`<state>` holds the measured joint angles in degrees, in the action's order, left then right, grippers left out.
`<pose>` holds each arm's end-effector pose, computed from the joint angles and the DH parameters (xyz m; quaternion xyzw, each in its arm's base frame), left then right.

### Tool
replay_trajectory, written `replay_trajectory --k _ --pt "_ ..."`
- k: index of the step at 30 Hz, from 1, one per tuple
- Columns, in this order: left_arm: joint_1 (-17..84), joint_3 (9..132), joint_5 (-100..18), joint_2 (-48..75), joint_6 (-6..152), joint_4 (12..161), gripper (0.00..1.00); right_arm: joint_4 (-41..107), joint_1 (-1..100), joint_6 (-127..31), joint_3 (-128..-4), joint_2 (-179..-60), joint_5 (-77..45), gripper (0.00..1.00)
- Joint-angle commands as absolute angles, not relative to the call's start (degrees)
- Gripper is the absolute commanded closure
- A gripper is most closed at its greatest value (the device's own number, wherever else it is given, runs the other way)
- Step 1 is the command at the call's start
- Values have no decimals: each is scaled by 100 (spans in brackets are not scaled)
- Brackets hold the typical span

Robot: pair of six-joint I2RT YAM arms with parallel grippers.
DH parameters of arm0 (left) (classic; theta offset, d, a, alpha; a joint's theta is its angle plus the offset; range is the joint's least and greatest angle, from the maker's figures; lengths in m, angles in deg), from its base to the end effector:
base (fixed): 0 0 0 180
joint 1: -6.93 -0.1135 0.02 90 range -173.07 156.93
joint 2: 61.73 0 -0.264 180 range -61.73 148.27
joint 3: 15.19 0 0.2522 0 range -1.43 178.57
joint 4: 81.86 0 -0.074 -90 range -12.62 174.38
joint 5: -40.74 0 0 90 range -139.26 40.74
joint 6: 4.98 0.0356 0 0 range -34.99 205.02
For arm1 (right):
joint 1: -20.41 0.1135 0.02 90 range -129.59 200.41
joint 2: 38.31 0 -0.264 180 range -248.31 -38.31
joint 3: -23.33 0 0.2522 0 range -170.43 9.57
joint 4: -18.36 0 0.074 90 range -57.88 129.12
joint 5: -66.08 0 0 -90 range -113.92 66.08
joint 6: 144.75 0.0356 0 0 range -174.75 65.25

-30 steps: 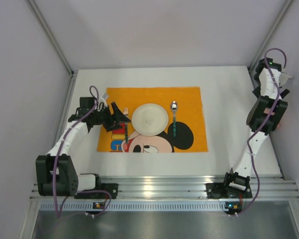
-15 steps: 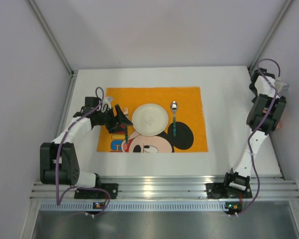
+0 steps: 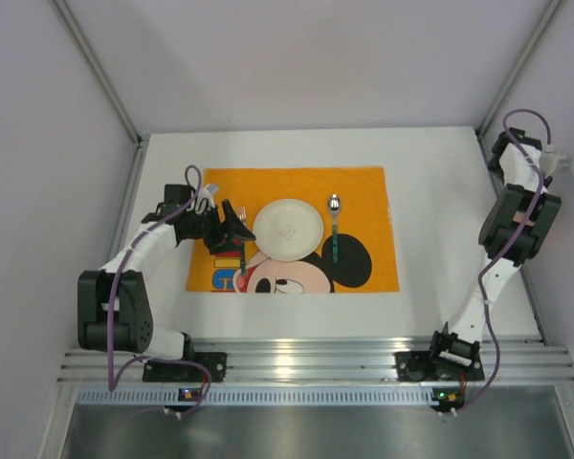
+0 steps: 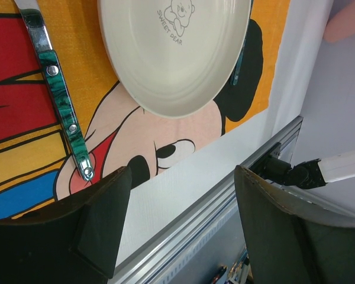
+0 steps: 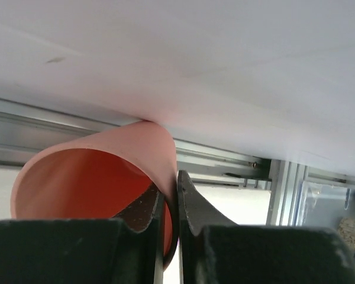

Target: Set the dinner table for one person

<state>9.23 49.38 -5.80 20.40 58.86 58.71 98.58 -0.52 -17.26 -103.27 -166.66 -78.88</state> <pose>0.2775 -0.0357 0.2152 -0.0812 0.8932 -0.4090 0.1686 0.4090 -0.1876 0.2193 0.4601 0.7567 -0.4466 0.1278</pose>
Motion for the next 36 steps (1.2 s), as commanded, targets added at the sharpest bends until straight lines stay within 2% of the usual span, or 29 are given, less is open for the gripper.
replay_trajectory --k 1,5,7,10,11,14,20,26,32,36 --pt "939 5008 -531 2001 5979 6100 25 9303 28 -1582 -10443 -16189 -7008 100" --pt "939 4990 -558 1905 5918 6196 25 9198 291 -1537 -9846 -15339 -5685 100" --pt "939 5016 -628 1861 5900 6214 25 8988 774 -1538 -9539 -14986 -5364 100" --pt "939 5139 -777 1808 5874 6136 25 8110 1495 -1845 -9266 -14414 -4925 100" --pt "939 5157 -812 1773 5847 6100 25 7864 1618 -2037 -9265 -14335 -4253 100" --pt "939 5166 -1031 1536 5847 6065 24 7476 1988 -1969 -9484 -14500 -3040 100" --pt "939 5175 -1664 877 5856 5679 21 6649 2884 -1714 -9616 -15149 -1893 100" --pt "939 4990 -2060 130 5926 5388 20 6675 3069 -1582 -10441 -16170 -1768 100" --pt "930 5008 -2517 -310 5979 5133 19 8009 3359 -1879 -11715 -16662 -3004 100" --pt "930 4850 -2491 -398 5891 5238 19 8670 3491 -2126 -12165 -16690 -3324 100"
